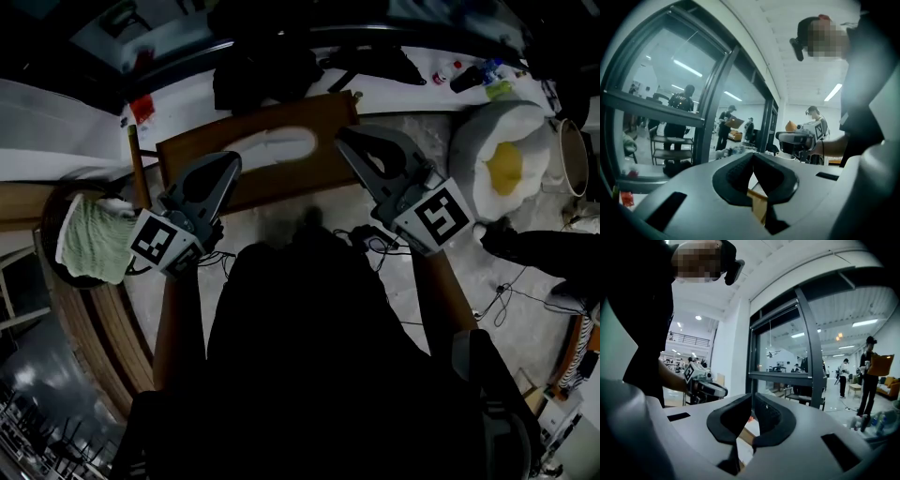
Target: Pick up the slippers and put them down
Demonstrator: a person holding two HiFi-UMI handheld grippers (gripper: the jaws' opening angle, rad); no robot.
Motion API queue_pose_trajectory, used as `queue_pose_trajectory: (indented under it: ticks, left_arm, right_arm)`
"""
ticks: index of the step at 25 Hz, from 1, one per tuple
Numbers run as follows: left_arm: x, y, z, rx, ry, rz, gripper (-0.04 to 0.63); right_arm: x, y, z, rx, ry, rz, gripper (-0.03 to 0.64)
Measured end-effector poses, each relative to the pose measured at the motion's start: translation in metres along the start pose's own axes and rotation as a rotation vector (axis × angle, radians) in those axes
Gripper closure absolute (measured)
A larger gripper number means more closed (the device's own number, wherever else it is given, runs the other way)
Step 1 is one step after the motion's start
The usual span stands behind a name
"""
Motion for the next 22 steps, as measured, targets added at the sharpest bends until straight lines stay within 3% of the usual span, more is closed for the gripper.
queue_pose_trajectory:
  ticks: [6,11,18,22]
  left_arm:
    - [0.03,-0.007,-0.034,0.055,0.031,0.038,0.583]
    - [0.058,0.0,-0.098,0.057,0.023,0.052,0.583]
    - [0.095,0.035,-0.192,0.061,-0.015,0.021,0.583]
    - [0.121,0.062,-0.239,0.06,-0.041,-0.057,0.583]
  right_arm:
    - [-0.038,-0.004,-0.025,0.016,0.053,0.007,0.581]
    - [-0.095,-0.003,-0.035,0.019,0.067,0.013,0.581]
    - [-0.182,-0.002,-0.035,0.034,0.034,-0.01,0.582]
    - [-0.235,0.013,-0.034,0.039,-0.001,0.067,0.581]
Point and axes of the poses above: the fingertips, and each gripper's own axes: z forward along the fingers, x to its right, y out of its underside, the point moved 8 cm from there along -z, backward along the fingers, and after that the axes turned 6 degrees about y, right-handed, at the moved point
